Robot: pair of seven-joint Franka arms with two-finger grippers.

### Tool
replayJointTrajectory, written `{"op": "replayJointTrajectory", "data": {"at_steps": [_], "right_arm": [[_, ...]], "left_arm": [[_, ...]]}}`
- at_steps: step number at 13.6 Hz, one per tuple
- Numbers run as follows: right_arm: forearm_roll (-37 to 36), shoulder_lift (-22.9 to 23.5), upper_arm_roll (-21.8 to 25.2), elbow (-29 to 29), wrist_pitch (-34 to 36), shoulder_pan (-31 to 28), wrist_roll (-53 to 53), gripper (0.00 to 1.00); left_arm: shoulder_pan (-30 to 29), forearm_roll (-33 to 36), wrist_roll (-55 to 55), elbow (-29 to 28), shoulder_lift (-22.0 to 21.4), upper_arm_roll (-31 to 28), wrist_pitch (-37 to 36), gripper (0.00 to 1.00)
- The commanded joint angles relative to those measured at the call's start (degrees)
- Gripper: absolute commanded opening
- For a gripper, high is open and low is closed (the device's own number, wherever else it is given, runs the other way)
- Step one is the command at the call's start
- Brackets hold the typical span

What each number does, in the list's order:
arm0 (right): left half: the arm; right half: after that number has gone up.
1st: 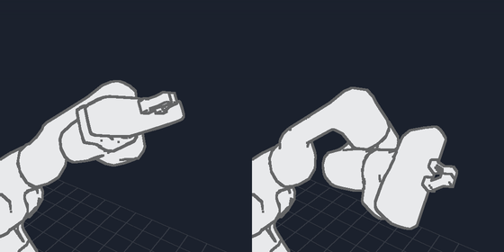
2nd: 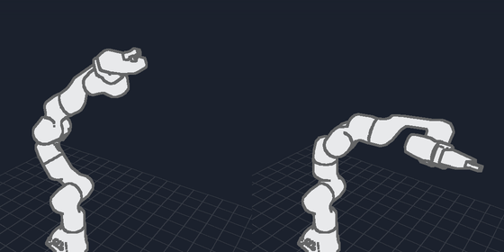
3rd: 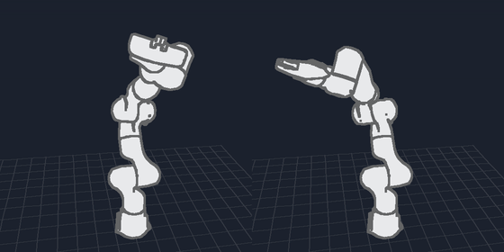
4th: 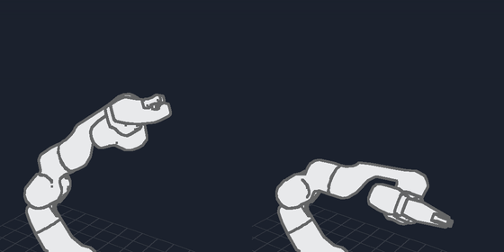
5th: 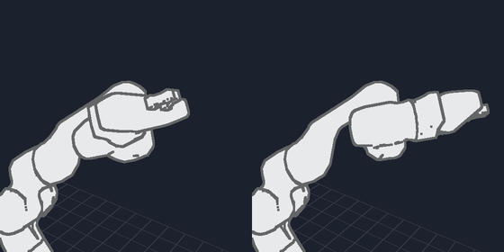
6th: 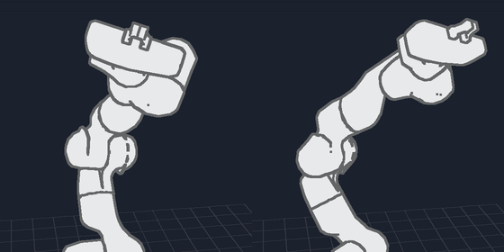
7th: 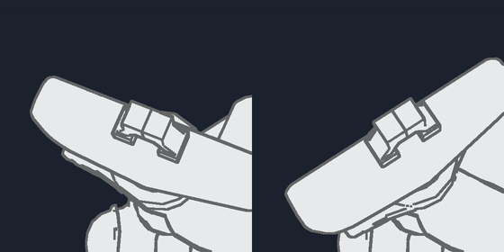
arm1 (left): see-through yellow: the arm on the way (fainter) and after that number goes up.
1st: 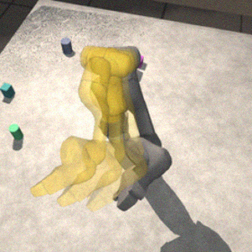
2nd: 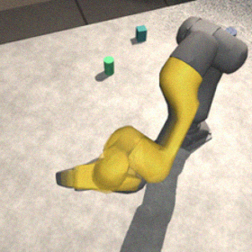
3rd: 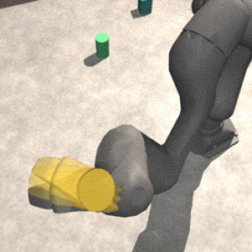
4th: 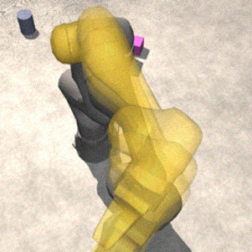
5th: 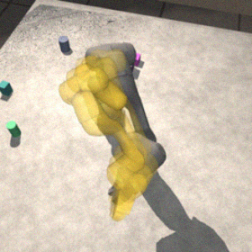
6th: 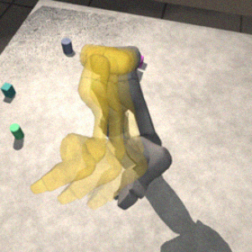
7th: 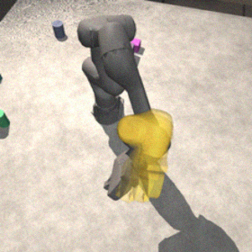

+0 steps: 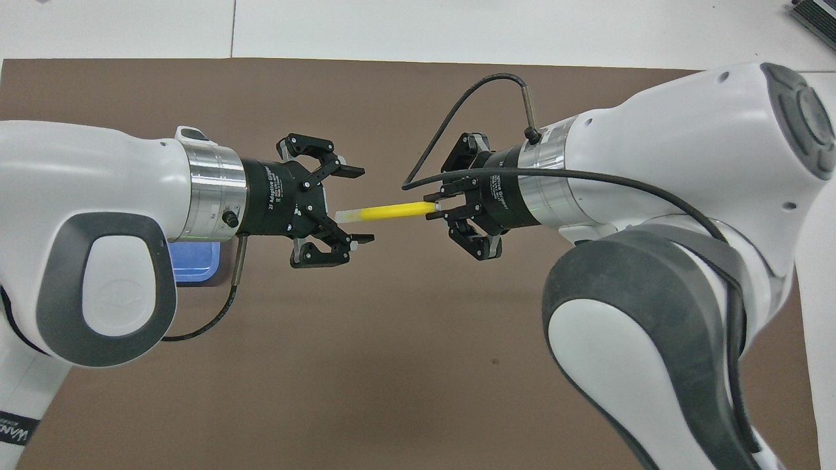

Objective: Right arm passes pens to left for tray arrangement
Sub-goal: 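Bring the yellow pen toward the left gripper with the right gripper, then grasp the yellow pen with the left gripper and open the right gripper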

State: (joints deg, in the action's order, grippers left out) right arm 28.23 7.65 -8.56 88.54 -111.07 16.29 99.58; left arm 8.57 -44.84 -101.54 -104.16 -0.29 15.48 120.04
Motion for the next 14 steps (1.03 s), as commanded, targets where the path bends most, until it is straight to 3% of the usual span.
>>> {"op": "replayJointTrajectory", "data": {"at_steps": [1,3,6,9,10,12,13,14], "right_arm": [[1.3,-1.3,-0.1,2.2,-1.0,0.0,0.2,0.0],[1.4,-1.4,-0.1,2.3,-1.1,0.4,0.3,0.0],[1.4,-1.6,-0.1,3.5,-3.9,0.5,0.2,0.0],[1.4,-1.6,-0.1,3.7,-4.1,0.5,-0.9,0.0],[1.4,-1.6,-0.1,3.8,-4.0,0.5,-1.3,0.0],[1.4,-1.8,-0.1,3.9,-4.0,0.5,-1.7,0.0],[1.4,-1.8,-0.1,3.9,-4.0,0.5,-1.8,0.0],[1.4,-1.8,-0.1,4.0,-3.9,0.5,-1.8,0.0]], "left_arm": [[1.5,1.2,-1.9,-1.0,-0.9,-0.5,1.3,0.88],[1.5,1.2,-1.6,-1.4,-1.1,-0.5,1.2,0.84],[2.2,3.1,-0.6,-2.4,-1.7,-0.5,1.2,0.68],[3.0,4.1,-0.4,-3.2,-2.3,-0.5,1.2,0.63],[2.9,4.1,-0.3,-3.2,-2.3,-0.5,1.3,0.45],[2.7,4.1,-0.3,-3.2,-2.2,-0.5,1.2,0.21],[2.6,4.1,-0.3,-3.1,-2.3,-0.5,1.3,0.03],[2.4,4.1,-0.4,-3.1,-2.3,-0.5,1.3,0.0]]}}
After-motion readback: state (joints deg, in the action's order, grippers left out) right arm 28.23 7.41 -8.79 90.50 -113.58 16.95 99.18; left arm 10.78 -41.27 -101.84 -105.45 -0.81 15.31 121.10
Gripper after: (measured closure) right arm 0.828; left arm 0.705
